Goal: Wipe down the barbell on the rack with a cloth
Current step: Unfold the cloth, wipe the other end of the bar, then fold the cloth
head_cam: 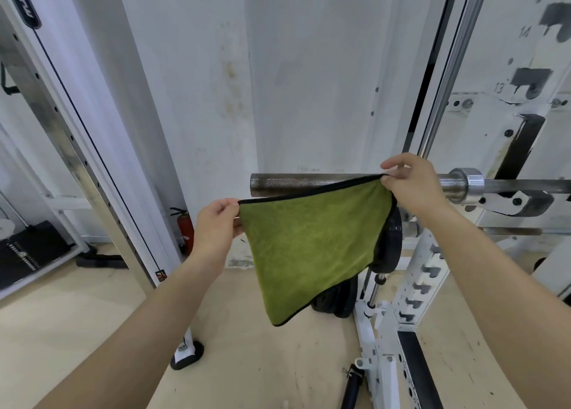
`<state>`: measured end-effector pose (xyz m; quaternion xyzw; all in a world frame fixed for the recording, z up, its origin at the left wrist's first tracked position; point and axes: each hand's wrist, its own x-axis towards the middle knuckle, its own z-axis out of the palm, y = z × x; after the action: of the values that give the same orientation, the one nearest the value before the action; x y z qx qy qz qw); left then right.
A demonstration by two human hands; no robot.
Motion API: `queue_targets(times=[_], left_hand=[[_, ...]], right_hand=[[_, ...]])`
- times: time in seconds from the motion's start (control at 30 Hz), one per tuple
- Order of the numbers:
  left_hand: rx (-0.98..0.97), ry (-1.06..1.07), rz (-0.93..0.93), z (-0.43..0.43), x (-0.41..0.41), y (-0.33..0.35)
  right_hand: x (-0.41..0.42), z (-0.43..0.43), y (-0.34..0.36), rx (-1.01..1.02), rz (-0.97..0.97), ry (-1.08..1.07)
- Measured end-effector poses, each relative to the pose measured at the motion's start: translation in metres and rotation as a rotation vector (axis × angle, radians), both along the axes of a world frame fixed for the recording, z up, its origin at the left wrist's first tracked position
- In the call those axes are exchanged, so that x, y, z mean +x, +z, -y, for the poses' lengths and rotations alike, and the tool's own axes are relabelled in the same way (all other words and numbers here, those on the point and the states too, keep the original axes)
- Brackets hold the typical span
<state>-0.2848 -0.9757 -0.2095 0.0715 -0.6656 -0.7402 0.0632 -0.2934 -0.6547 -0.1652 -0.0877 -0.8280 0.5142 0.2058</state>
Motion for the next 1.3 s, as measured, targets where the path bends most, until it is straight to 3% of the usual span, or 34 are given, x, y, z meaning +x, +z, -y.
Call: queue_targets(times=[0.1, 0.2, 0.37, 0.57, 0.67, 0.77, 0.87, 1.0, 1.13, 1.3], left_hand=[[0.283, 0.041, 0.131, -0.016, 0.006, 0.018], [0.210, -0.117, 0.096, -0.045, 0.026, 0.031], [0.002, -0.210, -0.054, -0.072, 0.051, 0.038], [-0.091, -0.446, -0.053, -0.054, 0.061, 0.037], [-0.176, -0.523, -0.088, -0.037, 0.056, 0.030], [-0.509, -0.311, -0.249, -0.017, 0.041, 0.008], [-0.786, -0.480, -0.244, -0.009, 0.033, -0.018], [-0.775, -0.560, -0.181, -0.004, 0.027, -0.046], [-0.803, -0.421, -0.153, -0.003, 0.037, -0.075], [-0.523, -0.487, -0.063, -0.023, 0.056, -0.105]], right_hand=[[0.016, 0.022, 0.007, -0.428, 0.163, 0.058], [0.036, 0.055, 0.009, -0.659, 0.223, 0.216], [0.059, 0.090, -0.001, -0.571, 0.141, 0.306], [0.069, 0.089, -0.011, -0.305, 0.134, 0.435], [0.065, 0.088, -0.017, -0.314, 0.141, 0.478], [0.061, 0.084, -0.019, -0.379, 0.161, 0.588], [0.058, 0.081, -0.021, -0.391, 0.161, 0.652], [0.053, 0.074, -0.035, -0.387, 0.159, 0.601], [0.052, 0.061, -0.063, -0.466, 0.229, 0.527], [0.056, 0.056, -0.099, -0.537, 0.304, 0.541]])
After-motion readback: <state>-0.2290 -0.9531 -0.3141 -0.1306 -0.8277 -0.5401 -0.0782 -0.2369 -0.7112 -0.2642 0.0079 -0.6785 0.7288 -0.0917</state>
